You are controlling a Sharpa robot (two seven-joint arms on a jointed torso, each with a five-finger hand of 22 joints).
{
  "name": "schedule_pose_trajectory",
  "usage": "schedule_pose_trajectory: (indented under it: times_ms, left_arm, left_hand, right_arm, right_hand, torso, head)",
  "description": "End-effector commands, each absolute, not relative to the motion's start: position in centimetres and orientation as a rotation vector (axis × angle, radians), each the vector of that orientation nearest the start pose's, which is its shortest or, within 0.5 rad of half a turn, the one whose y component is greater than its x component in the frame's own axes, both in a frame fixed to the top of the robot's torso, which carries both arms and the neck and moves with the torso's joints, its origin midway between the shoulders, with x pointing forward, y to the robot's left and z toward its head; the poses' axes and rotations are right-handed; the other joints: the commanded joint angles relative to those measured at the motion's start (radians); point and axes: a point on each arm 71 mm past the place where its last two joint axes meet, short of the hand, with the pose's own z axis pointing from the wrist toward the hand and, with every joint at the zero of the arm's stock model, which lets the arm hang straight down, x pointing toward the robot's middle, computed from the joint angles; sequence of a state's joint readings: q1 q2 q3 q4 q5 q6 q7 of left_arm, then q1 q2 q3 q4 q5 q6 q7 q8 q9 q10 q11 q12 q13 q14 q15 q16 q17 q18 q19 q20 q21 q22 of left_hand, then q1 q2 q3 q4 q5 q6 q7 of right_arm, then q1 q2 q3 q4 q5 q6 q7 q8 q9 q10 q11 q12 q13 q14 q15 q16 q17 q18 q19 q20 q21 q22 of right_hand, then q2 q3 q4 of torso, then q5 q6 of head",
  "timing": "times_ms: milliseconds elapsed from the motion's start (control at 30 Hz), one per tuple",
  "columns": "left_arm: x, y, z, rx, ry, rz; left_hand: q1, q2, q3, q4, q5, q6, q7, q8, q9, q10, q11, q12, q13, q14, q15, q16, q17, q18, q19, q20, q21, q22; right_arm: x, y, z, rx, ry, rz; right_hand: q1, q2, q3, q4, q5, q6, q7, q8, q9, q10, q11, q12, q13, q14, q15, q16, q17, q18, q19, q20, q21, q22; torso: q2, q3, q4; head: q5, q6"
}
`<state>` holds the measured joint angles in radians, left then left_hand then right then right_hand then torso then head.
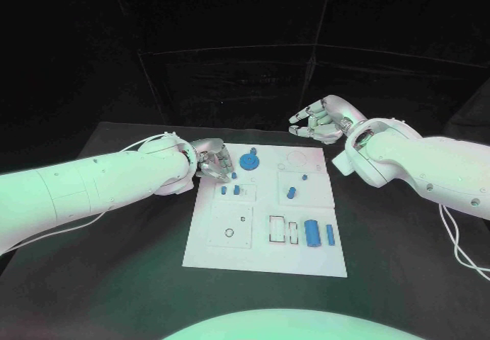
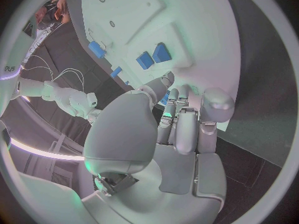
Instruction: Assemble the parts on the task board
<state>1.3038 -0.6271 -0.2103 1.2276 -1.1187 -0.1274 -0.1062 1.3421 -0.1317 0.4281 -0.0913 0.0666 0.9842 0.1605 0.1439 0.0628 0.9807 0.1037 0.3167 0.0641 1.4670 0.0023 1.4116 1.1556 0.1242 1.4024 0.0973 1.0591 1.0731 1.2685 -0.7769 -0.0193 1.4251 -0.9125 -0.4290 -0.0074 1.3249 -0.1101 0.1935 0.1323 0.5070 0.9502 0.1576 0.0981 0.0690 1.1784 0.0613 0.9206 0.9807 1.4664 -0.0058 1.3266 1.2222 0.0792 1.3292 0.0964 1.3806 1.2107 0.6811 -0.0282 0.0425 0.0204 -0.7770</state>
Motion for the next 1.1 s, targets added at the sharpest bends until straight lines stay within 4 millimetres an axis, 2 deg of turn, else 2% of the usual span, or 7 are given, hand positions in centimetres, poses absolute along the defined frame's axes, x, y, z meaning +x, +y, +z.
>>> schedule_pose_trajectory:
  times_ms: [33, 233, 267, 467, 567, 633, 1100]
  left_arm:
    - [53.4, 18.9, -21.5, -0.086, 1.912, -0.697]
    - [53.4, 21.3, -20.0, -0.368, 1.734, -0.898]
    - [53.3, 21.6, -19.8, -0.431, 1.699, -0.942]
    - [52.4, 22.6, -19.2, -0.734, 1.570, -1.193]
    - [51.9, 22.5, -19.1, -0.942, 1.507, -1.361]
    - [51.6, 22.4, -19.0, -1.020, 1.469, -1.434]
    - [50.5, 22.6, -18.7, -1.169, 1.368, -1.594]
  left_hand:
    - [0.005, -0.003, 0.000, -0.006, 0.003, -0.008, 0.002, -0.004, 0.001, -0.006, -0.001, -0.005, 0.002, 0.019, 0.009, -0.009, -0.010, -0.003, -0.005, 0.008, -0.017, -0.014]
    - [-0.024, 0.013, 0.006, 0.014, 0.016, 0.008, 0.010, -0.004, 0.004, -0.004, 0.004, 0.005, 0.003, 0.010, 0.014, -0.022, -0.039, 0.007, -0.022, 0.014, -0.064, -0.055]
    - [-0.029, 0.019, 0.013, 0.018, 0.017, 0.018, 0.009, -0.001, 0.005, -0.012, 0.004, 0.005, 0.002, -0.011, 0.014, -0.053, -0.103, 0.020, -0.049, 0.017, -0.128, -0.112]
    - [-0.065, 0.038, 0.014, 0.048, 0.016, 0.030, 0.002, 0.001, 0.004, 0.044, -0.009, 0.046, 0.011, -0.033, 0.006, -0.087, -0.169, 0.032, -0.076, 0.012, -0.191, -0.164]
    - [-0.104, 0.037, -0.025, 0.078, 0.012, 0.029, -0.003, 0.000, 0.004, 0.053, -0.015, 0.065, 0.013, -0.099, 0.008, -0.163, -0.306, 0.059, -0.155, 0.012, -0.347, -0.294]
    - [-0.109, 0.036, -0.042, 0.083, 0.011, 0.030, -0.003, 0.001, 0.005, 0.066, -0.015, 0.077, 0.016, -0.113, 0.005, -0.179, -0.337, 0.060, -0.164, 0.012, -0.363, -0.305]
    - [-0.069, 0.061, -0.067, 0.065, 0.014, 0.057, -0.013, 0.020, 0.008, 0.103, -0.030, 0.123, 0.028, -0.164, -0.006, -0.232, -0.439, 0.060, -0.178, 0.003, -0.404, -0.332]
  right_arm:
    - [52.3, -20.8, -15.0, 0.319, 1.635, 0.872]
    - [52.5, -22.4, -15.7, 0.161, 1.679, 0.756]
    - [52.3, -22.7, -15.8, 0.126, 1.674, 0.738]
    - [51.4, -23.3, -17.1, -0.030, 1.666, 0.643]
    - [50.8, -23.4, -18.3, -0.100, 1.678, 0.584]
    - [50.4, -23.4, -19.0, -0.131, 1.686, 0.560]
    - [49.0, -21.6, -22.0, -0.254, 1.752, 0.488]
  right_hand:
    - [0.030, -0.006, 0.029, -0.010, -0.031, 0.013, -0.007, 0.012, 0.003, -0.108, -0.003, -0.214, -0.178, 0.000, -0.012, -0.069, -0.078, 0.019, -0.045, -0.003, -0.045, -0.070]
    - [0.075, -0.025, 0.103, -0.036, -0.139, 0.077, -0.012, 0.033, 0.006, -0.115, 0.000, -0.468, -0.405, -0.002, -0.014, -0.149, -0.162, 0.022, -0.045, -0.008, -0.070, -0.097]
    - [0.089, -0.027, 0.132, -0.051, -0.164, 0.100, -0.009, 0.038, 0.005, -0.075, 0.007, -0.550, -0.491, 0.009, -0.014, -0.144, -0.156, 0.021, -0.031, -0.010, -0.064, -0.086]
    - [0.094, -0.041, 0.158, -0.073, -0.184, 0.104, -0.015, 0.028, 0.000, -0.060, 0.002, -0.637, -0.580, 0.012, -0.011, -0.144, -0.154, 0.018, -0.025, -0.005, -0.062, -0.081]
    - [0.072, -0.059, 0.157, -0.067, -0.204, 0.069, -0.014, 0.002, -0.005, -0.105, 0.013, -0.690, -0.625, 0.010, -0.001, -0.154, -0.166, 0.019, -0.029, 0.001, -0.068, -0.088]
    - [0.067, -0.065, 0.157, -0.066, -0.212, 0.067, -0.010, -0.002, -0.003, -0.117, 0.020, -0.706, -0.643, 0.009, 0.003, -0.156, -0.167, 0.019, -0.030, 0.005, -0.069, -0.090]
    - [0.072, -0.058, 0.181, -0.075, -0.287, 0.086, 0.005, -0.011, -0.001, -0.087, 0.031, -0.741, -0.741, 0.014, 0.011, -0.145, -0.159, 0.017, -0.019, 0.017, -0.062, -0.077]
  torso:
    - [-0.001, -0.0011, 0.0016]
    - [-0.003, -0.0012, 0.0005]
    - [-0.003, -0.0015, -0.0001]
    - [-0.001, -0.0001, -0.0039]
    - [-0.003, -0.0012, -0.0039]
    - [-0.004, -0.0018, -0.0034]
    - [-0.002, -0.0003, -0.0017]
  head:
    - [-0.004, 0.002]
    - [-0.029, 0.009]
    - [-0.032, 0.010]
    - [-0.046, 0.014]
    - [-0.052, 0.015]
    - [-0.054, 0.017]
    - [-0.053, 0.025]
